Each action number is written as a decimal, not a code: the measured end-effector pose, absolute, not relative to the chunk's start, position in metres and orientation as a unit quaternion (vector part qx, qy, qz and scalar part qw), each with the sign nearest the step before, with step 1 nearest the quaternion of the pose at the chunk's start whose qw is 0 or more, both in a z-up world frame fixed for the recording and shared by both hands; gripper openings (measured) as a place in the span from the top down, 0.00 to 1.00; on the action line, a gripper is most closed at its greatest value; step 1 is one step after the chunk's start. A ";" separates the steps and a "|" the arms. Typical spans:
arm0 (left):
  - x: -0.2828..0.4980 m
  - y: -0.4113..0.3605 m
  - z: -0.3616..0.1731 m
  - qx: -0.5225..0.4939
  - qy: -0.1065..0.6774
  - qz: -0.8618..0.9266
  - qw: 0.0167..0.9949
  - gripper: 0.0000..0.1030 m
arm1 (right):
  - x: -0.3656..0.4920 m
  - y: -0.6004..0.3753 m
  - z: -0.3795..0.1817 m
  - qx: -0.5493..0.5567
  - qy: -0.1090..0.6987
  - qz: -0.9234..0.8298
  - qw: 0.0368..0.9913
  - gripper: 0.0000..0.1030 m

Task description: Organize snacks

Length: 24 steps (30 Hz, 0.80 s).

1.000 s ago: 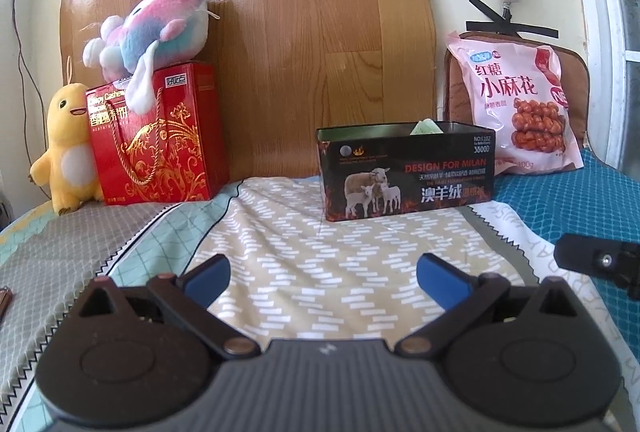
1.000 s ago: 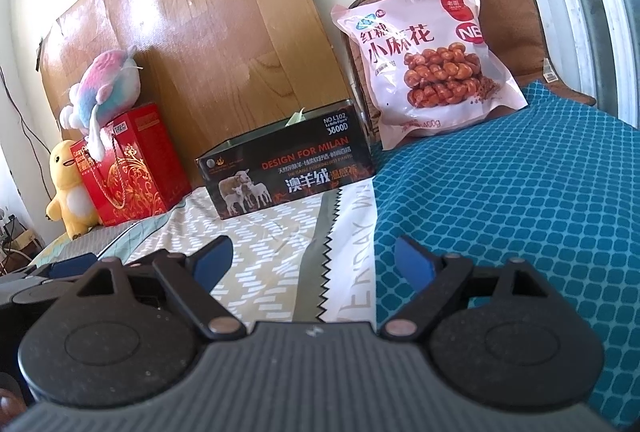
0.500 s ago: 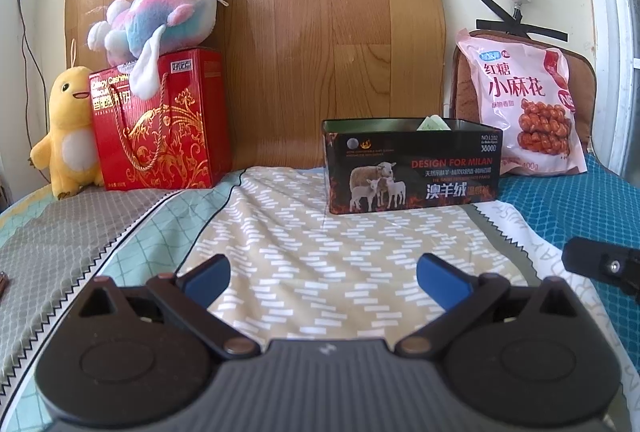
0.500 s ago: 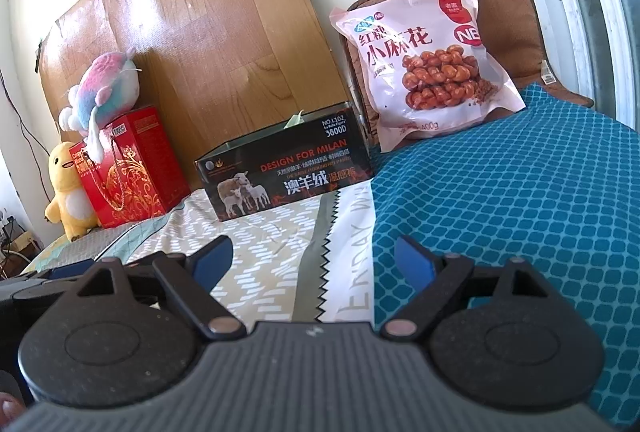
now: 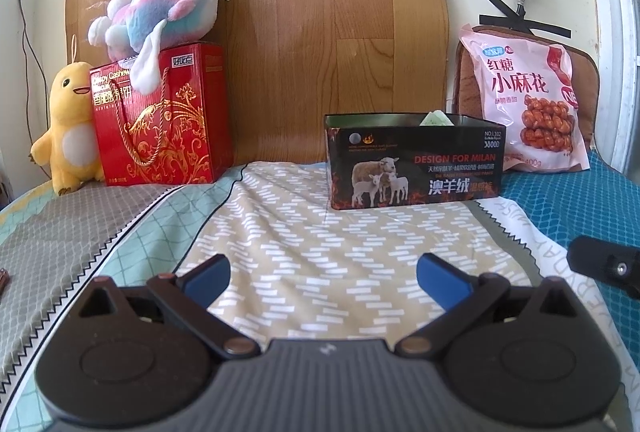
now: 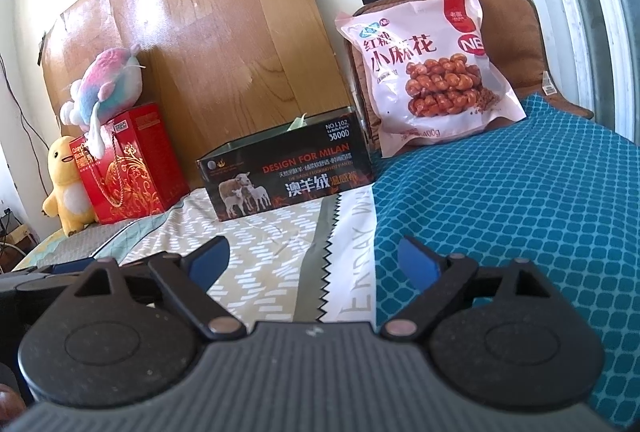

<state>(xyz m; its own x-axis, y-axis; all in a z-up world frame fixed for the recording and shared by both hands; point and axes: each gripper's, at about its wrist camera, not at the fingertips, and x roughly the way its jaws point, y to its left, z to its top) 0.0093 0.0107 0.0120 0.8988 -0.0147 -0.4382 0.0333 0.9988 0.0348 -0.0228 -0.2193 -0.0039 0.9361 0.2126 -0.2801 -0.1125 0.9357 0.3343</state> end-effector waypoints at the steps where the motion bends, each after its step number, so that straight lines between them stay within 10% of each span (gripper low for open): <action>1: 0.009 0.011 0.012 0.020 0.225 -0.012 0.974 0.00 | -0.023 -0.219 -0.004 0.159 0.158 0.084 0.971 0.09; 24: 0.007 0.009 0.013 0.024 0.219 -0.024 0.975 0.00 | -0.024 -0.219 -0.004 0.166 0.162 0.089 0.969 0.09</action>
